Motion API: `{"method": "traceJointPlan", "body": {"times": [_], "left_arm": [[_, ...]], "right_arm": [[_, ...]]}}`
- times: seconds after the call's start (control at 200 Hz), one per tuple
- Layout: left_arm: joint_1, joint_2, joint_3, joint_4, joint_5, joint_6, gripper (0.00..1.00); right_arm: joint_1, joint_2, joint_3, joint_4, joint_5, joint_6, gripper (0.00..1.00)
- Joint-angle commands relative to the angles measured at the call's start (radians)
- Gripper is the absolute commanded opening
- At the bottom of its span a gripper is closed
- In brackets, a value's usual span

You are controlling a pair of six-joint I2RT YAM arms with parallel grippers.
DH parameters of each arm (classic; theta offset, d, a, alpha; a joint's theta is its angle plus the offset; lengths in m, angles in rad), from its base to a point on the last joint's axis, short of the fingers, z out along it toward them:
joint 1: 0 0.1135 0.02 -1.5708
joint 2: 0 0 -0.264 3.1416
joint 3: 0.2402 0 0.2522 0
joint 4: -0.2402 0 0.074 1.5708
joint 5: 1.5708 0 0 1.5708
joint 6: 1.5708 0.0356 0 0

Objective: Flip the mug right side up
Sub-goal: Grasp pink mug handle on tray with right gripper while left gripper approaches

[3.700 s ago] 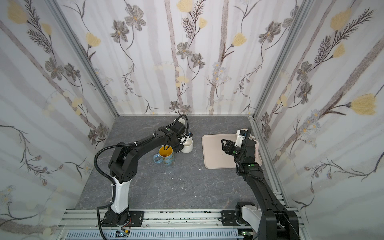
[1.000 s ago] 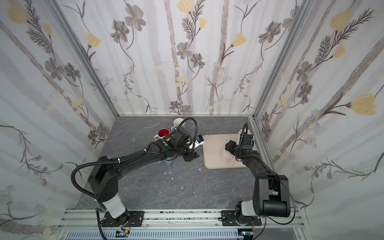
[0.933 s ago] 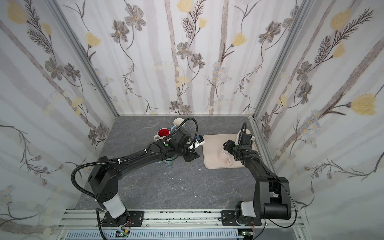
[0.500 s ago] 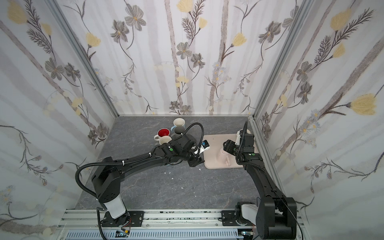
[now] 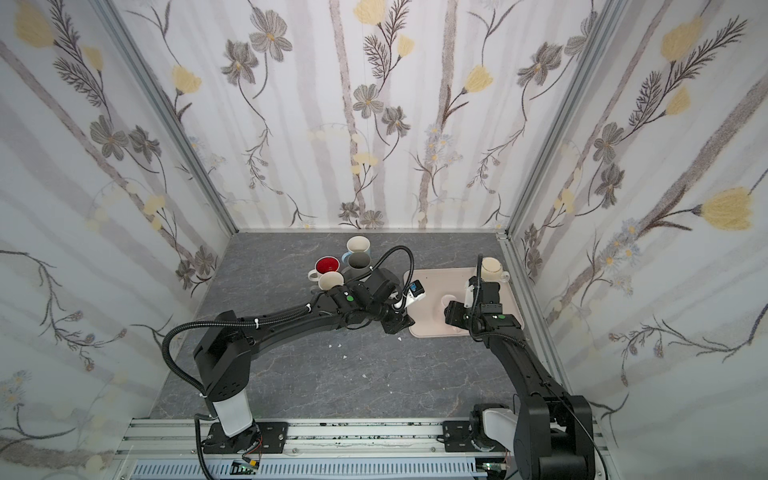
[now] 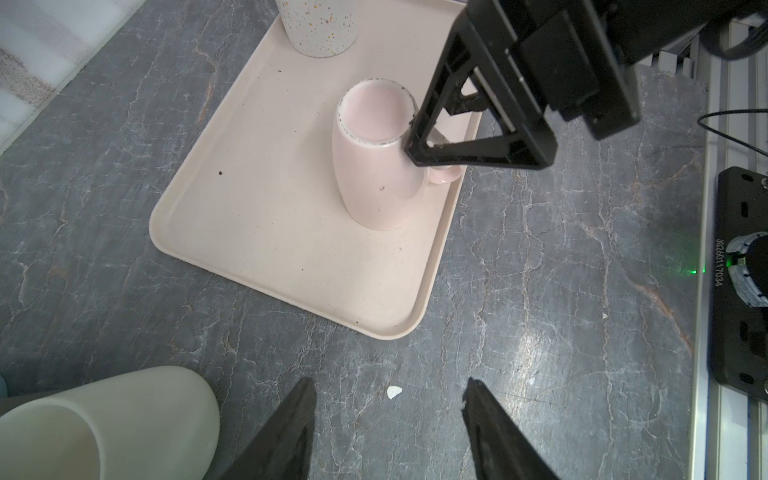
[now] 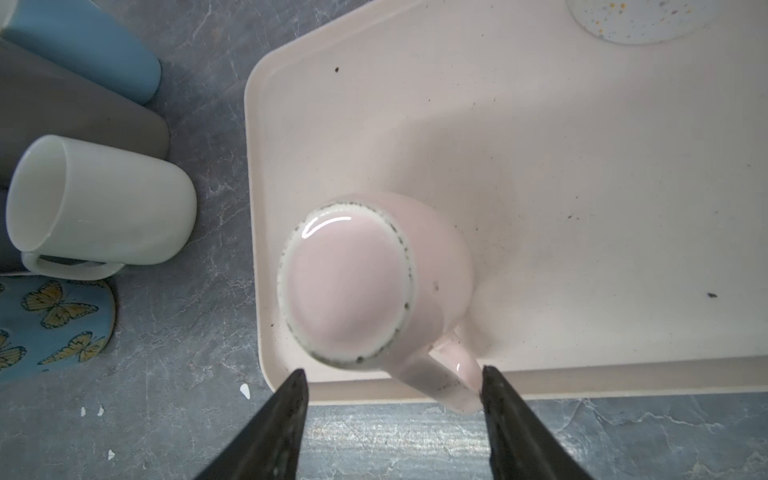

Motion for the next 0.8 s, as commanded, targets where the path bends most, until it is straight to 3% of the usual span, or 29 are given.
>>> {"method": "traceJointPlan", "body": {"times": [0.0, 0.17, 0.37, 0.794], "left_arm": [[-0.003, 0.003, 0.008, -0.002, -0.005, -0.011, 0.57], [-0.004, 0.005, 0.012, -0.008, -0.014, -0.012, 0.57], [-0.004, 0.008, 0.023, -0.028, -0.022, -0.007, 0.57], [-0.004, 0.017, 0.023, -0.039, -0.045, 0.001, 0.57]], "right_arm": [[0.017, 0.021, -0.002, 0.029, -0.001, -0.023, 0.61], [0.063, 0.065, 0.011, 0.067, 0.037, -0.019, 0.55], [0.121, 0.155, 0.054, 0.067, 0.162, -0.018, 0.49], [0.192, 0.255, 0.146, 0.038, 0.339, -0.043, 0.17]]}}
